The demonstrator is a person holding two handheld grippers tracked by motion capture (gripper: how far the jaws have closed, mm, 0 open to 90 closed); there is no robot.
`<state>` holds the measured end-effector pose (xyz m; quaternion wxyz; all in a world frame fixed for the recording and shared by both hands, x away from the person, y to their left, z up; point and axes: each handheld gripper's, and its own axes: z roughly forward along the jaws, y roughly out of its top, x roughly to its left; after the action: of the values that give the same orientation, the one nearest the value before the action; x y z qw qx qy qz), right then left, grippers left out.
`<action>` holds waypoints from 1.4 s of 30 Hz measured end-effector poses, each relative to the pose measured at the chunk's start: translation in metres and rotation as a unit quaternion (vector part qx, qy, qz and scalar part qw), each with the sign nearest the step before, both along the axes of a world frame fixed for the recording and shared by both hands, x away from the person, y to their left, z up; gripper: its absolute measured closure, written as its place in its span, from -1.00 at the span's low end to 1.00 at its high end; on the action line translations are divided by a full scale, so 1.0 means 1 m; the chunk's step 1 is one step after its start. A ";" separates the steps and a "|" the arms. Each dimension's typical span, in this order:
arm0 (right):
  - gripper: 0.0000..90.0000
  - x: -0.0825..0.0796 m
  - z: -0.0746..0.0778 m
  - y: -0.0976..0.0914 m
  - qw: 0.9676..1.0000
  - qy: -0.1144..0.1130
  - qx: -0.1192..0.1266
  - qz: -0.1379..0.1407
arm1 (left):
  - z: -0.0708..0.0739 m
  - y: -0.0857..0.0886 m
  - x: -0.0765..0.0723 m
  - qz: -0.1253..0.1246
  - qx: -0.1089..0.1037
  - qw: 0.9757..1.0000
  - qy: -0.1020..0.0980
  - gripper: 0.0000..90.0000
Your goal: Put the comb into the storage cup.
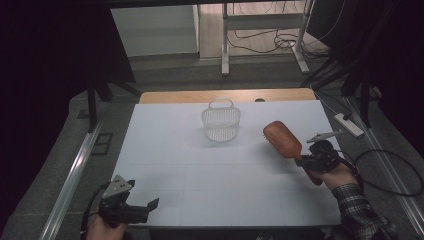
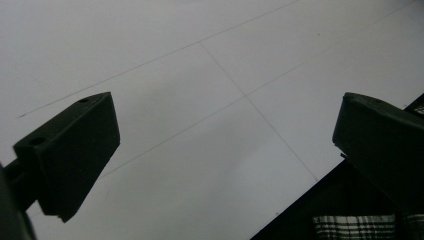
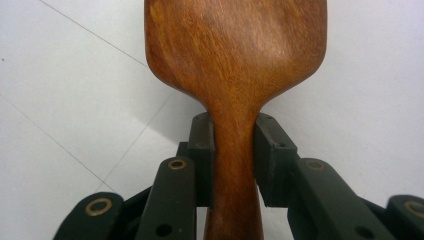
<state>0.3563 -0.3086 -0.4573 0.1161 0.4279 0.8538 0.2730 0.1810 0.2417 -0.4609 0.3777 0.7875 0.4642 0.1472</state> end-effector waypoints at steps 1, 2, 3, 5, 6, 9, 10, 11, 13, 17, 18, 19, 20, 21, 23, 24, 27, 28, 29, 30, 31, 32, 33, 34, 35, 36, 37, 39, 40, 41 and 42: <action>0.60 -0.001 0.001 0.000 1.000 0.000 0.002 0.000 | 0.000 -0.001 0.001 -0.004 -0.003 1.000 0.002 -1.00; 0.60 -0.001 0.002 0.000 1.000 -0.002 0.004 0.001 | 0.000 -0.002 0.003 -0.006 -0.006 1.000 0.001 -1.00; 0.60 -0.002 0.002 0.001 1.000 -0.003 0.004 0.002 | 0.001 -0.002 0.004 -0.008 -0.007 1.000 0.001 -1.00; 0.60 -0.003 0.003 0.001 1.000 -0.004 0.004 0.003 | 0.002 -0.006 0.007 -0.012 -0.006 1.000 0.001 -1.00; 0.60 -0.003 0.004 0.002 1.000 -0.006 0.004 0.005 | 0.003 -0.008 0.009 -0.015 -0.007 1.000 0.000 -1.00; 0.60 -0.005 0.006 0.003 1.000 -0.011 0.007 0.008 | 0.006 -0.013 0.013 -0.019 -0.008 1.000 -0.004 -1.00; 0.60 -0.006 0.007 0.003 1.000 -0.011 0.009 0.009 | 0.008 -0.014 0.015 -0.022 -0.009 1.000 -0.005 -1.00; 0.60 -0.007 0.007 0.003 1.000 -0.014 0.011 0.010 | 0.009 -0.016 0.017 -0.023 -0.013 1.000 -0.006 -1.00; 0.60 -0.008 0.008 0.003 1.000 -0.015 0.014 0.012 | 0.011 -0.018 0.023 -0.025 -0.023 0.999 -0.007 -1.00; 0.60 -0.011 0.010 0.004 1.000 -0.018 0.019 0.015 | 0.015 -0.022 0.031 -0.026 -0.033 0.999 -0.012 -1.00; 0.60 -0.012 0.011 0.004 0.999 -0.020 0.021 0.016 | 0.015 -0.023 0.032 -0.027 -0.034 0.999 -0.013 -1.00; 0.60 -0.013 0.012 0.004 0.999 -0.020 0.022 0.017 | 0.016 -0.024 0.035 -0.028 -0.039 0.999 -0.013 -1.00; 0.60 -0.014 0.013 0.004 0.999 -0.023 0.025 0.019 | 0.016 -0.025 0.036 -0.030 -0.041 0.999 -0.013 -1.00; 0.60 -0.015 0.013 0.005 0.999 -0.025 0.027 0.019 | 0.017 -0.025 0.038 -0.031 -0.044 0.998 -0.012 -1.00; 0.60 -0.016 0.015 0.005 0.999 -0.027 0.032 0.021 | 0.017 -0.027 0.042 -0.033 -0.048 0.998 -0.009 -1.00; 0.60 -0.017 0.015 0.006 0.999 -0.029 0.034 0.022 | 0.018 -0.028 0.044 -0.035 -0.049 0.998 -0.009 -1.00; 0.60 -0.019 0.017 0.008 0.998 -0.034 0.037 0.026 | 0.019 -0.031 0.048 -0.038 -0.051 0.998 -0.009 -1.00; 0.60 -0.019 0.018 0.008 0.998 -0.035 0.038 0.027 | 0.020 -0.032 0.050 -0.039 -0.052 0.998 -0.010 -1.00; 0.60 -0.020 0.018 0.009 0.998 -0.037 0.038 0.029 | 0.021 -0.033 0.052 -0.040 -0.054 0.998 -0.010 -1.00; 0.60 -0.020 0.019 0.010 0.998 -0.038 0.039 0.030 | 0.022 -0.034 0.053 -0.042 -0.055 0.998 -0.009 -1.00; 0.60 -0.021 0.019 0.011 0.998 -0.040 0.040 0.032 | 0.023 -0.036 0.055 -0.045 -0.056 0.997 -0.008 -1.00; 0.60 -0.022 0.020 0.012 0.998 -0.043 0.041 0.035 | 0.023 -0.037 0.056 -0.045 -0.057 0.997 -0.009 -1.00; 0.60 -0.022 0.020 0.013 0.998 -0.044 0.041 0.035 | 0.024 -0.039 0.059 -0.050 -0.058 0.997 -0.010 -1.00; 0.60 -0.023 0.021 0.015 0.997 -0.045 0.044 0.038 | 0.025 -0.040 0.059 -0.051 -0.059 0.997 -0.009 -1.00; 0.60 -0.024 0.022 0.015 0.997 -0.045 0.046 0.039 | 0.025 -0.042 0.062 -0.056 -0.061 0.997 -0.009 -1.00; 0.60 -0.025 0.022 0.017 0.997 -0.049 0.046 0.041 | 0.026 -0.044 0.064 -0.059 -0.062 0.996 -0.008 -1.00; 0.60 -0.025 0.023 0.018 0.997 -0.049 0.049 0.043 | 0.026 -0.046 0.065 -0.061 -0.062 0.996 -0.007 -1.00; 0.60 -0.027 0.023 0.020 0.997 -0.051 0.049 0.045 | 0.027 -0.050 0.069 -0.067 -0.061 0.996 -0.007 -1.00; 0.59 -0.027 0.024 0.021 0.996 -0.049 0.050 0.048 | 0.028 -0.052 0.070 -0.069 -0.060 0.996 -0.007 -1.00; 0.60 -0.028 0.024 0.022 0.996 -0.049 0.051 0.051 | 0.028 -0.055 0.072 -0.072 -0.058 0.996 -0.006 -1.00; 0.60 -0.029 0.024 0.023 0.996 -0.049 0.048 0.053 | 0.028 -0.057 0.074 -0.074 -0.057 0.996 -0.005 -1.00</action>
<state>0.3278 -0.2856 -0.4337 0.1220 0.3730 0.8547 0.3399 0.2547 0.1848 -0.4324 0.4344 0.7963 0.4100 0.0958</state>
